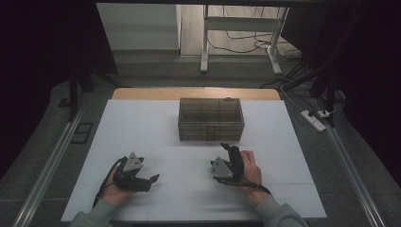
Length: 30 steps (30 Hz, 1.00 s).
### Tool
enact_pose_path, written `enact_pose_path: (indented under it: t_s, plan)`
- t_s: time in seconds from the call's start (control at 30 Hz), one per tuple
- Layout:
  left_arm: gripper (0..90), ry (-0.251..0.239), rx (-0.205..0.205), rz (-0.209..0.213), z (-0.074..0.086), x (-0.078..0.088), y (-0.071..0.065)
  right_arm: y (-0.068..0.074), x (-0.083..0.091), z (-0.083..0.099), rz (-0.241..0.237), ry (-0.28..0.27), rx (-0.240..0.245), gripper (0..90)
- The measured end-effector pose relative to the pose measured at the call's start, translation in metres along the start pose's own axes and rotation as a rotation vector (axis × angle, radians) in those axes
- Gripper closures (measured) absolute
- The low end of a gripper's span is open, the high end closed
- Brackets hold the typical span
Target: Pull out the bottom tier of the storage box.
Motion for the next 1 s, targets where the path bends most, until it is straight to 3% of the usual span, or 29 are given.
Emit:
enact_pose_path:
  t_s: [0.37, 0.53, 1.0]
  plan:
    - [12.6, 0.000, 0.000, -0.001, 0.000, 0.000, 0.000, -0.003, -0.006, -0.002, 0.013, -0.006, 0.024, 23.0]
    - [12.6, 0.000, 0.001, -0.002, 0.000, 0.000, 0.000, -0.005, -0.012, -0.002, 0.022, -0.002, 0.000, 23.0]
    - [12.6, 0.004, -0.004, -0.003, 0.000, 0.001, 0.000, -0.007, -0.019, -0.002, 0.023, 0.000, 0.000, 23.5]
Point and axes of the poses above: each handheld gripper's, and its own axes: x roughly backward along the jaws, z roughly out of its underside, y roughly to its left, the point moved 3 cm from there along -x, roughly forward along the jaws, and after that the axes turned 2 degrees about y, right-handed, at the moved point
